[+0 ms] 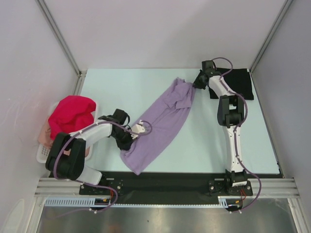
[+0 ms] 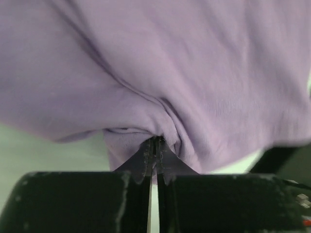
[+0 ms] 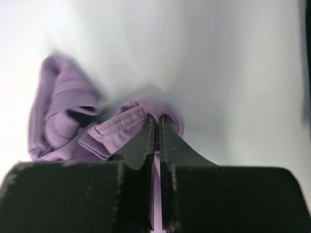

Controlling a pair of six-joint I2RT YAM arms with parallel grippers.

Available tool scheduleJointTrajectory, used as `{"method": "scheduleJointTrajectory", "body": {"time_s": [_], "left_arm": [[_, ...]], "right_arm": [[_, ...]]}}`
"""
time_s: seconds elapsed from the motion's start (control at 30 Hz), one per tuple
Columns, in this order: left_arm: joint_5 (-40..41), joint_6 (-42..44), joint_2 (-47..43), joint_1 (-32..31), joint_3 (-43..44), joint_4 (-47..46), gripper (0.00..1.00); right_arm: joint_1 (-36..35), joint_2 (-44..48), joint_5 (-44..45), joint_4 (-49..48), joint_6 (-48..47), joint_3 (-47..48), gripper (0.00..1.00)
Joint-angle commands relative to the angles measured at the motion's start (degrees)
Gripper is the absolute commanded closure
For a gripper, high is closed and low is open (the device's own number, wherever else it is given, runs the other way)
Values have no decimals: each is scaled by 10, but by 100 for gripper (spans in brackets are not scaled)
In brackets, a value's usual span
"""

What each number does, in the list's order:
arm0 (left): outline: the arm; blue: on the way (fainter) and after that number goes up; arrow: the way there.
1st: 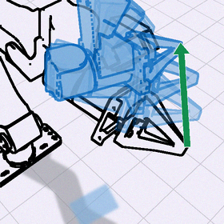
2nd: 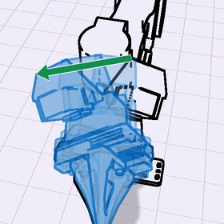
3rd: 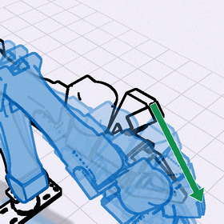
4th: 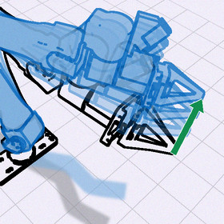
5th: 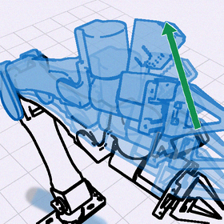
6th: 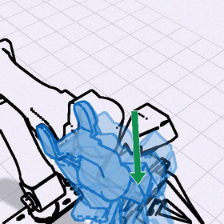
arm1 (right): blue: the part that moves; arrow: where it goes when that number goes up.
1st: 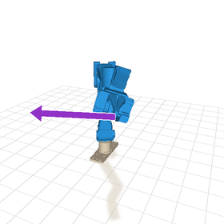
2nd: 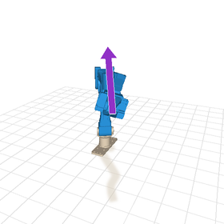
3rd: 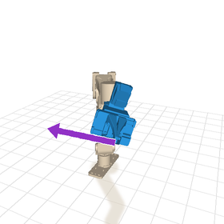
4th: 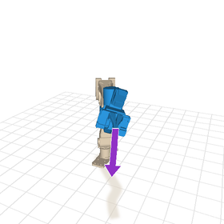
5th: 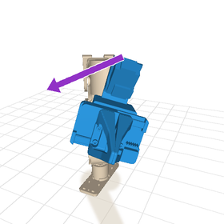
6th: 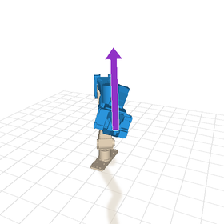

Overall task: Fold and stack the t-shirts
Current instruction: Fold the tshirt

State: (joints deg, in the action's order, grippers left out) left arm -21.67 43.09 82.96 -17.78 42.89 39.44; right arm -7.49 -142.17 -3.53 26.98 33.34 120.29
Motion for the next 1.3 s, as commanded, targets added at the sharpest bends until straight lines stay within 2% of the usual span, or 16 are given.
{"method": "scheduleJointTrajectory", "body": {"time_s": [0.0,0.03,0.1,0.2,0.3,0.43,0.57,0.63,0.67,0.7,0.8,0.97,1.03,1.17,1.2,1.27], "left_arm": [[-118,6,37,-72,16,93,96],[-128,1,42,-87,24,90,96],[-156,-12,62,-136,49,80,96],[-192,-39,87,-195,80,57,96],[-191,-79,111,-239,97,0,95],[-209,-113,136,-267,126,-30,92],[-221,-133,141,-284,145,-45,85],[-222,-137,142,-292,153,-44,70],[-218,-135,142,-295,153,-39,64],[-215,-131,140,-295,150,-32,55],[-176,-104,120,-290,133,19,44],[-129,-46,50,-247,99,129,34],[-98,-29,26,-238,95,171,26],[-40,-27,-18,-223,72,180,25],[-26,-34,-28,-220,57,172,25],[11,-61,-59,-208,43,133,25]], "right_arm": [[3,-90,34,80,-7,155,100],[4,-105,34,83,-6,221,100],[5,-126,52,66,3,256,100],[12,-132,45,6,21,254,100],[13,-144,20,-33,23,263,100],[5,-159,12,-61,-2,284,100],[0,-160,23,-96,-22,287,94],[0,-164,22,-107,-28,293,82],[-1,-164,20,-108,-30,296,68],[0,-160,21,-103,-35,297,63],[0,-141,37,-84,-61,293,48],[4,-44,77,-54,-88,240,32],[5,-3,85,-38,-92,216,32],[-2,145,108,21,-89,97,32],[-6,172,110,28,-88,20,33],[-15,264,102,43,-79,-62,33]]}}
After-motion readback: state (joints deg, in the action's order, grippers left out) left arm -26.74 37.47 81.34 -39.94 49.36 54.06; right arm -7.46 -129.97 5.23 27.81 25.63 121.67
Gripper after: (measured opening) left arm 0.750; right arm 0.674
